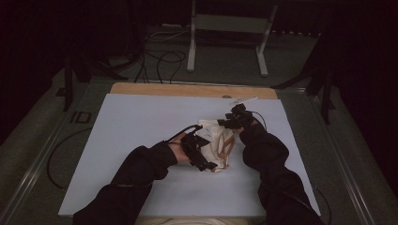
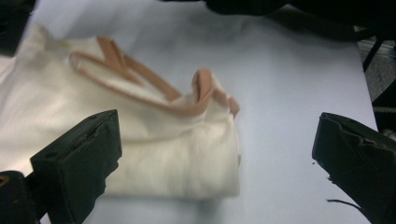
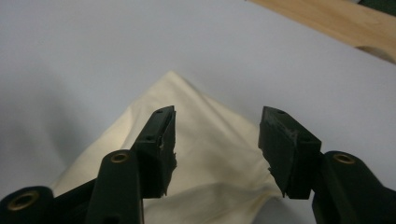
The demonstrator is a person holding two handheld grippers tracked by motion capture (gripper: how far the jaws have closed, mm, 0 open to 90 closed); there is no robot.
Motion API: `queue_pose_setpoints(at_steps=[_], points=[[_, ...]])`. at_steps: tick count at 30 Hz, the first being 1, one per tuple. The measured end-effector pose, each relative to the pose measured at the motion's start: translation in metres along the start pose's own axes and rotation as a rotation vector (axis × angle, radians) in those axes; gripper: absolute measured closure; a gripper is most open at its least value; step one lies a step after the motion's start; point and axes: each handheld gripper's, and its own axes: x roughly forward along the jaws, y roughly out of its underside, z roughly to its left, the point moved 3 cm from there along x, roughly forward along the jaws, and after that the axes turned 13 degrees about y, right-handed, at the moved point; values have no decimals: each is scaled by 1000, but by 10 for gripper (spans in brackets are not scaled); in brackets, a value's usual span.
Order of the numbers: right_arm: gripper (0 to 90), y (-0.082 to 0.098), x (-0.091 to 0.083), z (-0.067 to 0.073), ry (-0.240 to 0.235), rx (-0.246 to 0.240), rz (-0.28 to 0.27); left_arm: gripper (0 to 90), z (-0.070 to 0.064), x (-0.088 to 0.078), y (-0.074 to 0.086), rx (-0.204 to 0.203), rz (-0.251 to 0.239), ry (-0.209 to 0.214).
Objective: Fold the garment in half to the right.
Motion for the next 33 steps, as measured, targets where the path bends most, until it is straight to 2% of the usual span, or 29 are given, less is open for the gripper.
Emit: queue_pose_setpoints(at_steps=[1, 2, 3, 4, 7, 8, 9, 10, 13, 14, 15, 16, 18, 19, 20, 24, 25, 27, 30, 33], points=[[539, 1, -2, 2, 1, -11, 2, 18, 1, -1, 2, -13, -7, -1], [560, 2, -4, 5, 9, -31, -5, 18, 1, -4, 5, -19, -8, -5], [560, 2, -4, 5, 9, -31, -5, 19, 1, -4, 5, -19, -8, -5], [670, 4, -10, 10, -15, -45, -25, 18, 1, -8, 11, -24, -12, -9], [682, 6, -16, 17, -37, -65, -36, 18, 2, -11, 17, -26, -14, -17], [736, 9, -21, 26, -64, -76, -32, 18, 3, -15, 23, -30, -18, -31], [736, 9, -21, 26, -64, -76, -32, 18, 3, -15, 23, -30, -18, -31], [710, 13, -24, 33, -75, -96, -30, 15, 3, -17, 27, -39, -25, -41], [661, 16, -26, 37, -76, -94, -27, 8, 3, -20, 31, -43, -28, -45], [636, 20, -25, 39, -76, -106, -1, 8, 3, -21, 35, -50, -30, -46], [636, 20, -25, 39, -76, -106, -1, 7, 3, -21, 35, -50, -30, -46], [694, 25, -24, 39, -54, -135, 21, 7, 2, -24, 38, -51, -29, -52], [785, 29, -24, 38, -37, -147, 38, 6, 1, -26, 41, -54, -33, -54], [785, 29, -24, 38, -37, -147, 38, 3, 1, -26, 41, -54, -33, -54], [846, 35, -25, 36, -25, -163, 58, 3, 0, -28, 43, -56, -31, -58], [862, 39, -26, 34, -15, -175, 68, 3, -2, -35, 49, -60, -37, -68], [870, 44, -28, 30, 12, -187, 68, 3, -4, -38, 52, -69, -56, -76], [869, 45, -28, 28, 17, -190, 66, 3, -4, -41, 54, -71, -62, -79], [866, 49, -34, 16, 33, -157, 46, 3, -8, -50, 63, -81, -89, -100], [865, 52, -36, 11, 38, -137, 46, 3, -10, -54, 68, -84, -94, -111]])
